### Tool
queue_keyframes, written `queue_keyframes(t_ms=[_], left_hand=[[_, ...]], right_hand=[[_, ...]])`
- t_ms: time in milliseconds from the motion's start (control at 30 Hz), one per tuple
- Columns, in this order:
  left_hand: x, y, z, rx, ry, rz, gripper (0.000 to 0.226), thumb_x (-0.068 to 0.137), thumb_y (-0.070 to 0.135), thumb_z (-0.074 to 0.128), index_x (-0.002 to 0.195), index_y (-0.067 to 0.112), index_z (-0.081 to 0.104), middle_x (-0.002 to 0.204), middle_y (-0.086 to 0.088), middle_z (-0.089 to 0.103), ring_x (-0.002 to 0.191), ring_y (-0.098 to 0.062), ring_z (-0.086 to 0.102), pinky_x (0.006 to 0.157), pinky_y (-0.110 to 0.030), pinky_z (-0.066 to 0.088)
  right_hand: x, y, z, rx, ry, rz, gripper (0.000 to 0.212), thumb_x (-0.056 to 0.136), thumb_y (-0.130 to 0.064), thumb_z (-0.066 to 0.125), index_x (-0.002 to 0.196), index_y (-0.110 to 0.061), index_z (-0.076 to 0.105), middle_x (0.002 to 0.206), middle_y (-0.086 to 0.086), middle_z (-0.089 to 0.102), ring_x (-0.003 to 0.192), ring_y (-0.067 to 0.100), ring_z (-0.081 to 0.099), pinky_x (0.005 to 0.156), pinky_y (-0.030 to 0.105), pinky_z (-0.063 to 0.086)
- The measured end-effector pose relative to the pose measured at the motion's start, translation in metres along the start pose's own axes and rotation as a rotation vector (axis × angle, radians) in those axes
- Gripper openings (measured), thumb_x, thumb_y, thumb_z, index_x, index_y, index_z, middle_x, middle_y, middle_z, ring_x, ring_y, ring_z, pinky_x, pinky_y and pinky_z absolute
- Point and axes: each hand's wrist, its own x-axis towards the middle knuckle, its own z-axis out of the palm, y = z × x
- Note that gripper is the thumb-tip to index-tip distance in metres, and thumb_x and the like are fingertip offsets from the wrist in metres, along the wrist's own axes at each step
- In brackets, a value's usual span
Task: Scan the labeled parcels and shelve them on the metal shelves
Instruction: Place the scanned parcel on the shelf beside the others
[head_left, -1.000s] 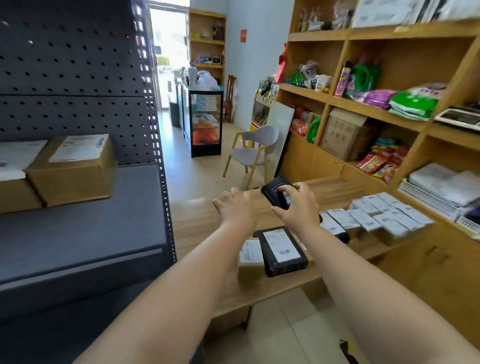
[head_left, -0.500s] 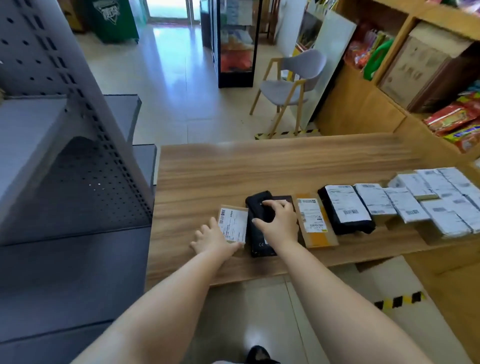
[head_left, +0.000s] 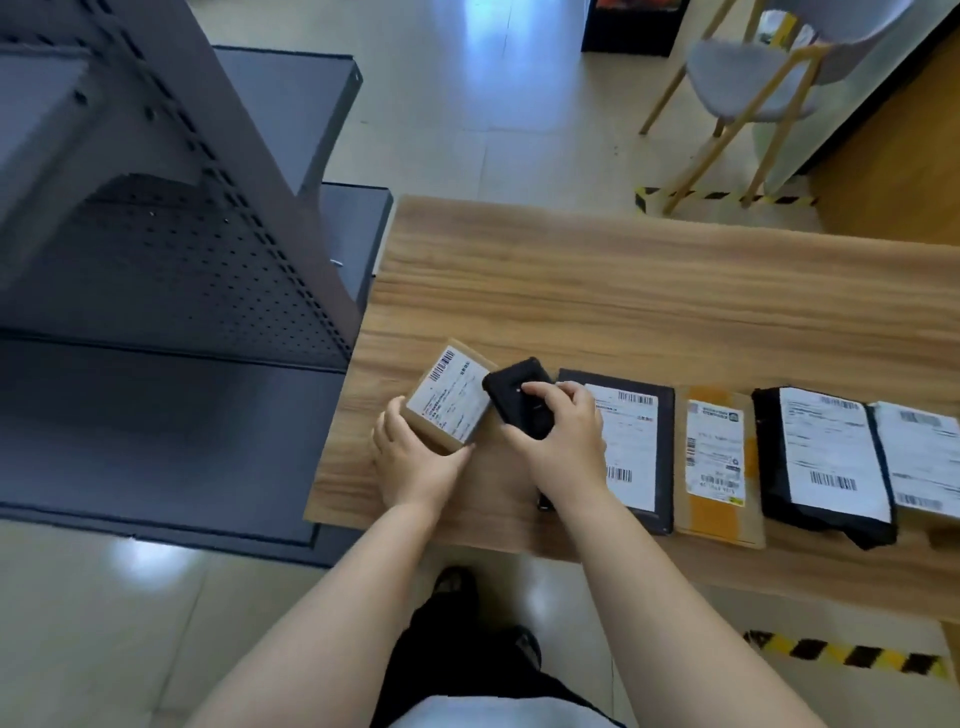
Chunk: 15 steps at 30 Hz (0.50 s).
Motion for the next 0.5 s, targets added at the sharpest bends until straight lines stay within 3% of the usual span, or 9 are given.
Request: queue_keyframes(t_ms=[167, 300, 433, 500], left_hand=[[0.049, -0.013, -0.041, 0.261, 0.155, 0.178, 0.101, 0.065, 0.033, 0.085, 0.15, 0.022, 0.031, 0.151, -0.008, 0.036, 0.139, -0.032, 0.026, 0.115, -0.049, 0.022], [0.085, -0.023, -0.055, 0.344, 0.232, 0.317, 0.094, 0.064, 0.027, 0.084, 0.143, 0.025, 0.034, 0.143, -0.009, 0.041, 0.131, -0.034, 0.032, 0.106, -0.058, 0.033], [0.103, -0.018, -0.056, 0.377, 0.265, 0.372, 0.087, 0.064, 0.02, 0.082, 0.138, 0.024, 0.037, 0.14, -0.012, 0.045, 0.126, -0.036, 0.035, 0.1, -0.062, 0.039], [0.108, -0.015, -0.057, 0.379, 0.258, 0.392, 0.087, 0.064, 0.02, 0.082, 0.138, 0.027, 0.036, 0.141, -0.012, 0.045, 0.127, -0.036, 0.035, 0.099, -0.063, 0.038]], right_hand=[[0.024, -0.038, 0.015, -0.158, -0.133, -0.138, 0.058, 0.079, -0.04, 0.074, 0.133, -0.041, 0.054, 0.14, -0.004, 0.038, 0.129, 0.02, 0.034, 0.105, 0.042, 0.031], [0.039, -0.069, 0.024, -0.336, -0.223, -0.255, 0.061, 0.081, -0.043, 0.072, 0.138, -0.045, 0.05, 0.149, -0.001, 0.032, 0.133, 0.023, 0.03, 0.108, 0.043, 0.024], [0.053, -0.091, 0.026, -0.55, -0.143, -0.235, 0.057, 0.084, -0.046, 0.066, 0.137, -0.043, 0.047, 0.151, 0.005, 0.028, 0.13, 0.029, 0.032, 0.103, 0.046, 0.028], [0.059, -0.096, 0.024, -0.503, -0.156, -0.216, 0.057, 0.083, -0.044, 0.068, 0.137, -0.044, 0.048, 0.149, 0.004, 0.03, 0.129, 0.028, 0.033, 0.105, 0.045, 0.029]])
